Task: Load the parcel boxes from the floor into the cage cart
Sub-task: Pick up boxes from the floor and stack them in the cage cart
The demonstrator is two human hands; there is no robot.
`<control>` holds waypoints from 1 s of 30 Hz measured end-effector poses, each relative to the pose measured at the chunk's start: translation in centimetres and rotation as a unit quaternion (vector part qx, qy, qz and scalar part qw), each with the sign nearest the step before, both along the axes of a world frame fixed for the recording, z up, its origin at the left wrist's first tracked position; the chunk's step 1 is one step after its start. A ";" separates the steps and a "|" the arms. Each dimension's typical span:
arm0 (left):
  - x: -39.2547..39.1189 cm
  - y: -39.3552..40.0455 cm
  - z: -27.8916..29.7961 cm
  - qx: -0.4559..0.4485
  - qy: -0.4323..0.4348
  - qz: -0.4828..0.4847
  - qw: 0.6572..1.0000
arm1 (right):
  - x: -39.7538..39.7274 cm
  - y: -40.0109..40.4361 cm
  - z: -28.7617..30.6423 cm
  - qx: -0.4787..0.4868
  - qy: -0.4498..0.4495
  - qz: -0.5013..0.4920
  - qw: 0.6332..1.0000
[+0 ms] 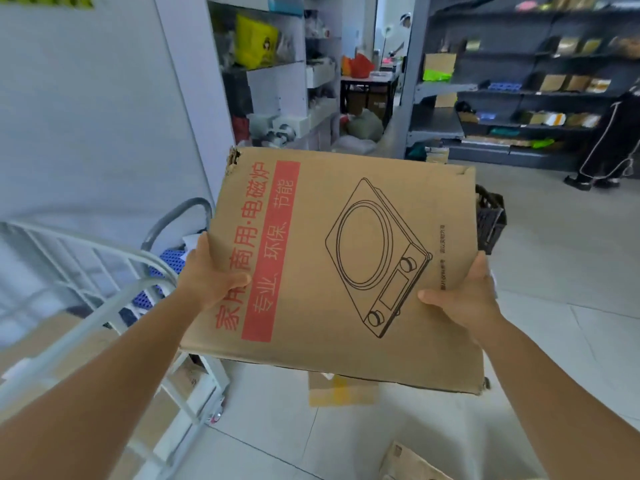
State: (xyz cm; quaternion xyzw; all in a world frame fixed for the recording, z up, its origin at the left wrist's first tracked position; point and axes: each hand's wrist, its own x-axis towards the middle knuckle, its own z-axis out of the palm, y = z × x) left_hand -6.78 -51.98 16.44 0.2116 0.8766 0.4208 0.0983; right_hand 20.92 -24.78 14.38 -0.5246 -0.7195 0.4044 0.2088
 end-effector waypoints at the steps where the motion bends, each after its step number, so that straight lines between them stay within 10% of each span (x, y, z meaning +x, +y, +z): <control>1: 0.2 -1.1 0.7 0.008 0.004 0.013 1.000 | -0.4 -0.4 0.7 0.004 0.001 0.012 1.000; 30: -1.6 -43.8 10.8 0.079 0.092 0.360 0.925 | -26.5 -32.0 12.7 0.037 0.089 0.376 0.922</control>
